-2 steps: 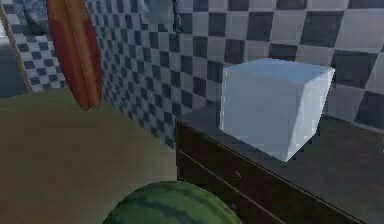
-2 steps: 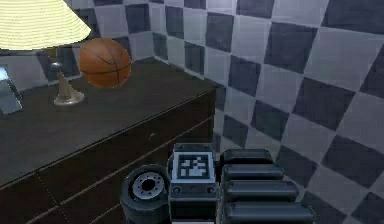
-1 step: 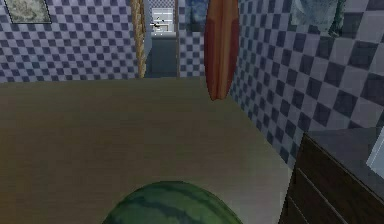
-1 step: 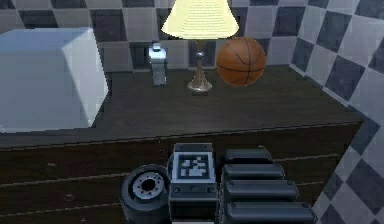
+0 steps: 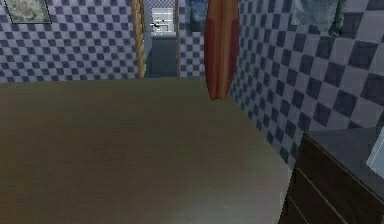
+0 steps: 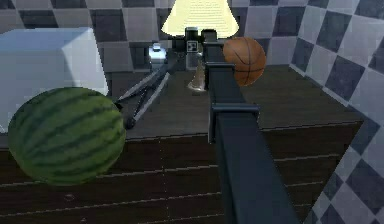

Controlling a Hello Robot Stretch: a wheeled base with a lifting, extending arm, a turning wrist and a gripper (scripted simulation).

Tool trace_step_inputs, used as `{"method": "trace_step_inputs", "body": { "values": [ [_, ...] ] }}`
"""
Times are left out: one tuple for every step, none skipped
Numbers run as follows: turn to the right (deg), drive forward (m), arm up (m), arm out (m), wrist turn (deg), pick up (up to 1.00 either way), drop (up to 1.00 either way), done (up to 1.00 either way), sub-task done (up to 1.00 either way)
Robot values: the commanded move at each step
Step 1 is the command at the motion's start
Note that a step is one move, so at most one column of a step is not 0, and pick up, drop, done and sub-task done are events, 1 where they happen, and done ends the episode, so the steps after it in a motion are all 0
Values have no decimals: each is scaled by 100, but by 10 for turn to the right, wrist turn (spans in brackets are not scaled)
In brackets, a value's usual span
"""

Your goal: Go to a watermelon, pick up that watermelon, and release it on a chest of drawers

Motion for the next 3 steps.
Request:
{"method": "trace_step_inputs", "body": {
  "values": [
    [0, 0, 0, 0, 450, 0, 0, 0, 0],
    [0, 0, 0, 0, 450, 0, 0, 0, 0],
    [0, 0, 0, 0, 300, 0, 0, 0, 0]
  ]
}}
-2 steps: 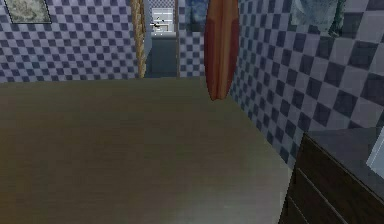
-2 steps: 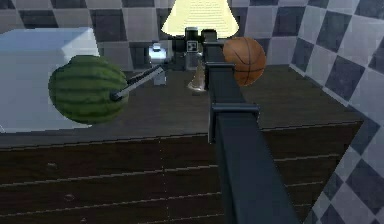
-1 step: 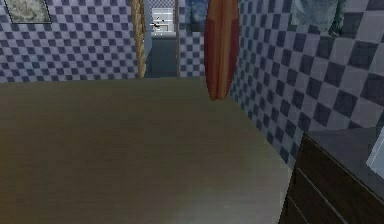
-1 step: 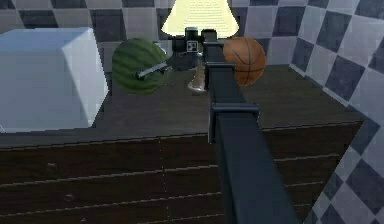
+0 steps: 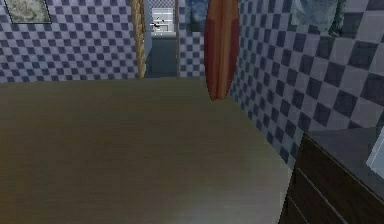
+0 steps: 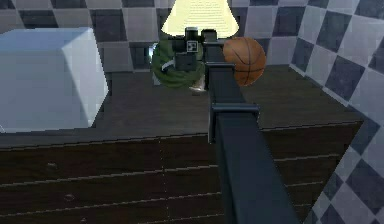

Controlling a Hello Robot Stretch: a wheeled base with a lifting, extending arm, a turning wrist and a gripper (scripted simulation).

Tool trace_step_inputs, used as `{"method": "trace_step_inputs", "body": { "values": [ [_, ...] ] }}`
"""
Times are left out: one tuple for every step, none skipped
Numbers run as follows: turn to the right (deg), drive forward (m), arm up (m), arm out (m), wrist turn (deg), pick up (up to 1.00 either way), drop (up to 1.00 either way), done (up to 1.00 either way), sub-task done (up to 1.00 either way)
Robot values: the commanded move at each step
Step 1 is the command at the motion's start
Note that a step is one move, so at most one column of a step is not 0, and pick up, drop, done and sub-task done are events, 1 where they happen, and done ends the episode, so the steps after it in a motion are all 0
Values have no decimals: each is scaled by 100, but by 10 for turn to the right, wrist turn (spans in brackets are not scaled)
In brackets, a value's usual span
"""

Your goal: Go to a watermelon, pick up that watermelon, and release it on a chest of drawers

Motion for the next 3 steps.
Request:
{"method": "trace_step_inputs", "body": {
  "values": [
    [0, 0, -12, 0, 0, 0, 0, 0, 0],
    [0, 0, 0, 0, 0, 0, 100, 0, 0],
    [0, 0, 0, -10, 0, 0, 0, 0, 0]
  ]
}}
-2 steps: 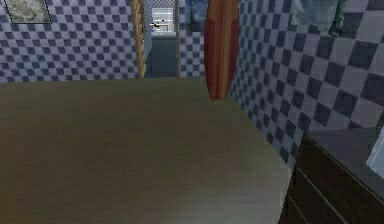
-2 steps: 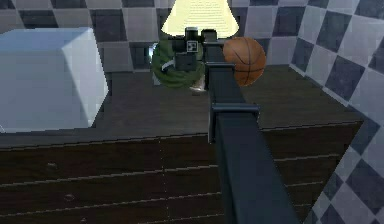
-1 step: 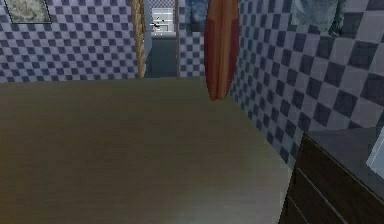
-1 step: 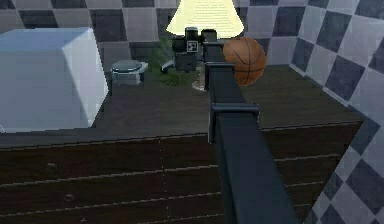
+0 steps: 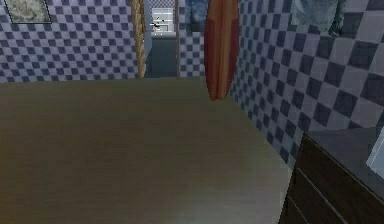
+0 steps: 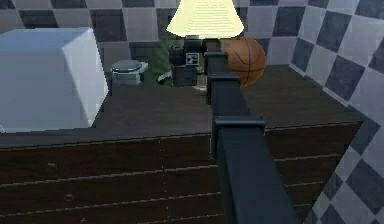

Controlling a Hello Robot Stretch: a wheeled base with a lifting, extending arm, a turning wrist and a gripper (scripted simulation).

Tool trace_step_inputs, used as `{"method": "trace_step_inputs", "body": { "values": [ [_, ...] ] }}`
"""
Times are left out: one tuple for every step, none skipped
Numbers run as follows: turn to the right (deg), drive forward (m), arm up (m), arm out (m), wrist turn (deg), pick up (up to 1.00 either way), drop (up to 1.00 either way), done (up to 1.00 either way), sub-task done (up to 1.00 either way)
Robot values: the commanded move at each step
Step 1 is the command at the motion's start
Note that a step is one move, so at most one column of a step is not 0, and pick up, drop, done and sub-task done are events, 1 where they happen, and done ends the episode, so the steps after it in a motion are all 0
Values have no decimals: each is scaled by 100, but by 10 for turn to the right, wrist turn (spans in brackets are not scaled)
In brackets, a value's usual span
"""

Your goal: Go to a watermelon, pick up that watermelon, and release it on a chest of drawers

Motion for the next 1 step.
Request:
{"method": "trace_step_inputs", "body": {
  "values": [
    [0, 0, 0, 0, 0, 0, 0, 100, 0]
  ]
}}
